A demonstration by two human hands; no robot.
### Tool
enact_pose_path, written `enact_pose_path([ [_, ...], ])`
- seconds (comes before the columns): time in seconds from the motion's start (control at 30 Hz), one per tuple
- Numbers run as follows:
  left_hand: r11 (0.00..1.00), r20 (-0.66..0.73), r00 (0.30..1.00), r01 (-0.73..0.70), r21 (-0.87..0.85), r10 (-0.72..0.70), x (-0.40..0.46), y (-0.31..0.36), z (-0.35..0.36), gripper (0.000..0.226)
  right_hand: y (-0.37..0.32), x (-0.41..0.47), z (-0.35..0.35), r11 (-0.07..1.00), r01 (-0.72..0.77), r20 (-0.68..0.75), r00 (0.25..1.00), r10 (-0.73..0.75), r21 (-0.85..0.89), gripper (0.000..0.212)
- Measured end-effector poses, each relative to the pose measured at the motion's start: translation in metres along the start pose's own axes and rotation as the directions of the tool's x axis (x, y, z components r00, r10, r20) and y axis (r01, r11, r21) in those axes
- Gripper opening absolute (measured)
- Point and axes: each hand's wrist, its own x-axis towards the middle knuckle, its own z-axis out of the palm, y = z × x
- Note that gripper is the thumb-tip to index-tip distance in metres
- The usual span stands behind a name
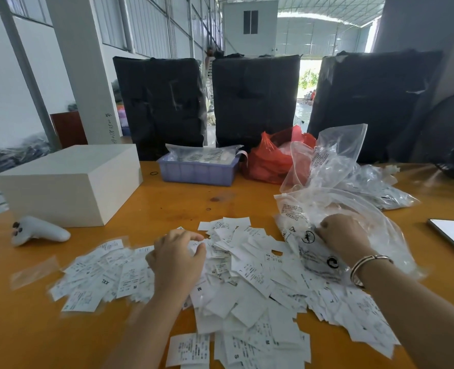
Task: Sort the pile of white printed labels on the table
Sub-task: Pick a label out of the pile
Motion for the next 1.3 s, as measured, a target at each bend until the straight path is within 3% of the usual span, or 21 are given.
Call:
enact_pose_path([
  [0.13, 0.997, -0.018, 0.997, -0.077, -0.025, 0.077, -0.002, 0.002, 0.003, 0.006, 0.0, -0.008, 0.0, 0.979, -0.017, -0.124, 0.991, 0.043, 0.202, 0.018],
  [0.27, 0.992, -0.031, 0.993, -0.117, -0.038, 0.116, -0.003, 0.003, 0.003, 0.006, 0.004, -0.012, 0.001, 0.971, 0.017, -0.187, 0.982, 0.028, 0.24, 0.028],
  [0.33, 0.987, -0.031, 0.989, -0.146, -0.064, 0.144, -0.004, 0.005, 0.003, 0.007, 0.002, -0.016, -0.003, 0.949, 0.084, -0.331, 0.943, 0.022, 0.304, 0.024],
  [0.43, 0.943, -0.021, 0.966, -0.256, -0.213, 0.258, -0.006, 0.01, 0.002, 0.007, -0.018, -0.032, -0.016, 0.81, 0.258, -0.462, 0.886, 0.019, 0.527, 0.018],
  [0.53, 0.841, 0.094, 0.936, -0.258, -0.476, 0.34, -0.013, 0.018, -0.003, 0.009, -0.047, -0.061, -0.021, 0.568, 0.256, -0.254, 0.963, -0.083, 0.782, 0.014],
  [0.63, 0.743, 0.284, 0.886, -0.095, -0.663, 0.366, -0.019, 0.024, -0.008, 0.028, -0.069, -0.096, -0.015, 0.188, -0.008, 0.053, 0.971, -0.233, 0.982, 0.027],
  [0.73, 0.704, 0.376, 0.832, -0.025, -0.71, 0.409, -0.021, 0.026, -0.01, 0.046, -0.078, -0.117, -0.006, 0.048, -0.139, 0.147, 0.929, -0.34, 0.989, 0.03],
  [0.83, 0.73, 0.407, 0.818, -0.022, -0.683, 0.405, -0.022, 0.029, -0.01, 0.062, -0.081, -0.126, -0.002, 0.012, -0.184, 0.174, 0.907, -0.385, 0.983, 0.022],
  [0.9, 0.725, 0.409, 0.837, 0.022, -0.688, 0.363, -0.021, 0.028, -0.009, 0.051, -0.083, -0.129, 0.001, 0.025, -0.196, 0.19, 0.905, -0.38, 0.98, 0.015],
  [1.03, 0.706, 0.411, 0.858, 0.082, -0.703, 0.309, -0.019, 0.024, -0.005, 0.007, -0.086, -0.131, 0.006, 0.032, -0.199, 0.198, 0.921, -0.335, 0.979, 0.013],
  [1.3, 0.692, 0.367, 0.904, 0.121, -0.712, 0.22, -0.017, 0.024, -0.001, 0.007, -0.086, -0.128, 0.015, 0.011, -0.162, 0.159, 0.952, -0.26, 0.987, 0.016],
])
